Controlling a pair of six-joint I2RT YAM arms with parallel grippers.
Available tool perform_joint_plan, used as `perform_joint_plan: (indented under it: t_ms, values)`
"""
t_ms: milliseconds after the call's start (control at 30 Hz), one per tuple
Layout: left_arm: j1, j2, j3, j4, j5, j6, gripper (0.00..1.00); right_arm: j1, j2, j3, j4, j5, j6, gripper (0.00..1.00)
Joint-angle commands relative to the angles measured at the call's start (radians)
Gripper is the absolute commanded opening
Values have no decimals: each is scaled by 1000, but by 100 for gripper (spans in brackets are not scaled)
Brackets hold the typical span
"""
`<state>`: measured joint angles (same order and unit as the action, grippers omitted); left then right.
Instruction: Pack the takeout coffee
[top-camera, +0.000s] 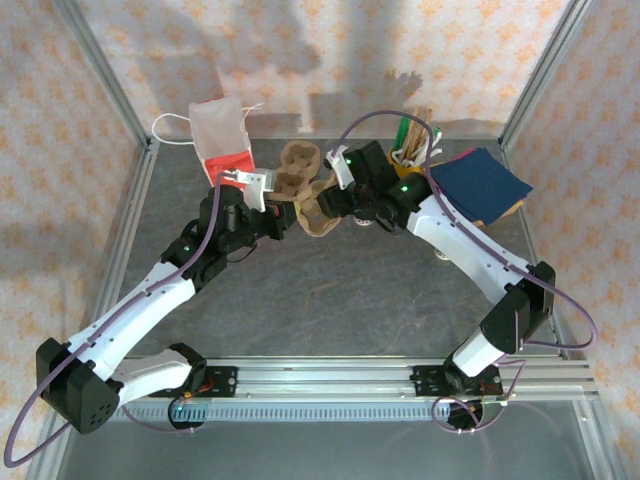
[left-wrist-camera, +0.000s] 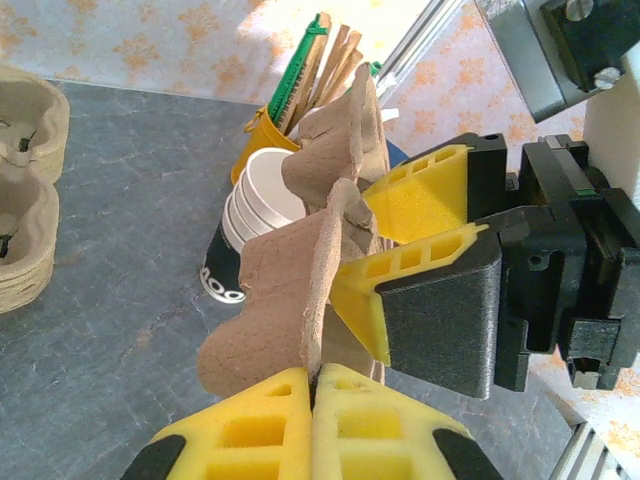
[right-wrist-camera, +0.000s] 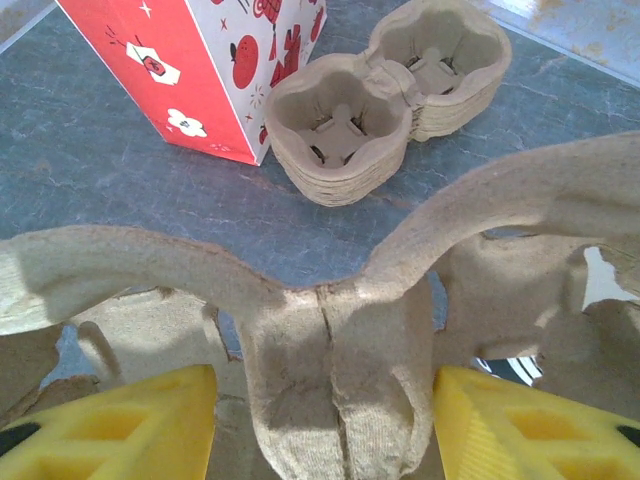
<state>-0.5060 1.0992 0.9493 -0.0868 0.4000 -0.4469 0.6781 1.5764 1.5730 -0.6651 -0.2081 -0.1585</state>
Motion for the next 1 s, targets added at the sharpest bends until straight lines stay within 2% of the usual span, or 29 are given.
perform_joint_plan:
  t_ms: [0, 100, 233, 967]
  values:
    - [-3, -14, 10, 39, 23, -4, 0, 6, -3, 12, 15, 14, -9, 61]
    - [-3, -16, 10, 42, 27, -7, 0, 7, 7, 12, 12, 18, -6, 66]
    - [-2, -21, 10, 37, 27, -3, 0, 6, 21, 3, -4, 49, -24, 66]
    - [-3, -39, 5, 22, 20, 2, 0, 6, 2, 2, 19, 18, -24, 45]
